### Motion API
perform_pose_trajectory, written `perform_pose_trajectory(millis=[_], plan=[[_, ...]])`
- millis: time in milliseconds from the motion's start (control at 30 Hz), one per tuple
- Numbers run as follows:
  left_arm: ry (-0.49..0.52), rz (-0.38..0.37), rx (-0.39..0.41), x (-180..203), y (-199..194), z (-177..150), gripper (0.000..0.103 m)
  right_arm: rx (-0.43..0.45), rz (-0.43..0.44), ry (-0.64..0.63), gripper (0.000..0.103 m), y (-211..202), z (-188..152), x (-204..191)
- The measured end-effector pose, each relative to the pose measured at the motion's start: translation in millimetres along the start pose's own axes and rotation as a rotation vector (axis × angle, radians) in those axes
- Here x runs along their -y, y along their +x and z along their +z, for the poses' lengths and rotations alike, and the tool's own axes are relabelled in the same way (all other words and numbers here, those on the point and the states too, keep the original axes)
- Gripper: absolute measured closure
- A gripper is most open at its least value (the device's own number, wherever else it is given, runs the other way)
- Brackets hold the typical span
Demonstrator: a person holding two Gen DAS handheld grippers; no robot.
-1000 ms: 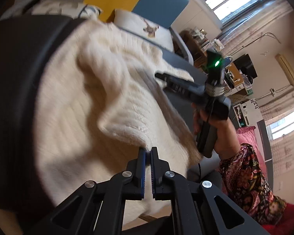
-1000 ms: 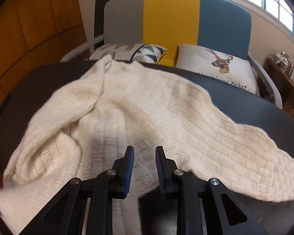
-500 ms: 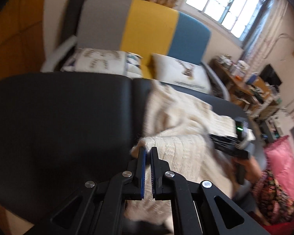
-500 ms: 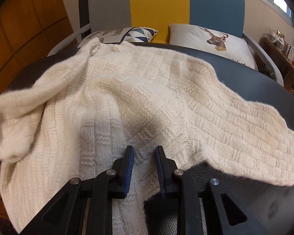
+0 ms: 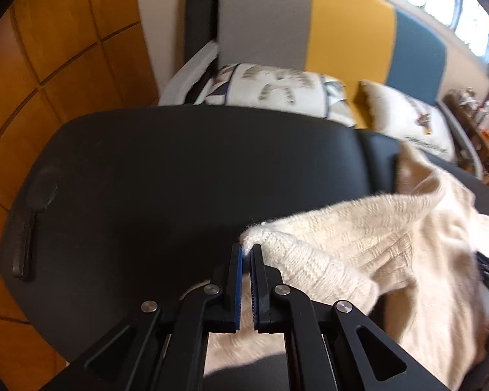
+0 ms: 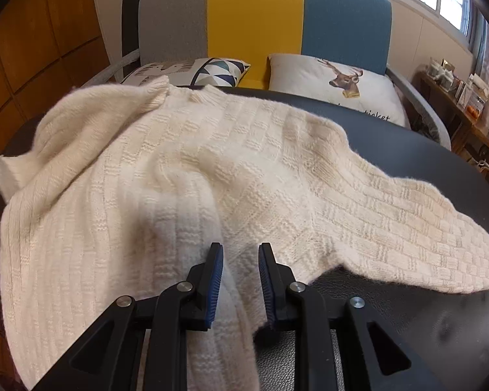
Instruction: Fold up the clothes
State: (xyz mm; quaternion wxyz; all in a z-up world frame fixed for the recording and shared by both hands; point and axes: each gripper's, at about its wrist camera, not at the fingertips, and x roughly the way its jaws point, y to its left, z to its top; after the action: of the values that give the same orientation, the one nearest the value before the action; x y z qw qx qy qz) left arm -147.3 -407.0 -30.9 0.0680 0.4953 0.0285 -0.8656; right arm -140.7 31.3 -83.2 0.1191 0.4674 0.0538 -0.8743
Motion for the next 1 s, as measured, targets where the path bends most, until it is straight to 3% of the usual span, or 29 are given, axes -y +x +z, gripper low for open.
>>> perform_pose_trajectory(millis=[433,733,1000], plan=[[-0.047,0.195,-0.029,-40.8,50.9,-8.4,0.098,-0.023,-0.004,0.021,0.081,-1.3,-1.4,-13.4],[0.012,0.35,-0.117,-62.7,100.7,8.9,0.098,-0.058,-0.006,0.01,0.081,-1.3,-8.8,-38.2],[-0.064,0.392,-0.171,-75.2,117.9,5.4,0.096,-0.061,-0.001,-0.003,0.081,-0.3,-9.8,-43.9]])
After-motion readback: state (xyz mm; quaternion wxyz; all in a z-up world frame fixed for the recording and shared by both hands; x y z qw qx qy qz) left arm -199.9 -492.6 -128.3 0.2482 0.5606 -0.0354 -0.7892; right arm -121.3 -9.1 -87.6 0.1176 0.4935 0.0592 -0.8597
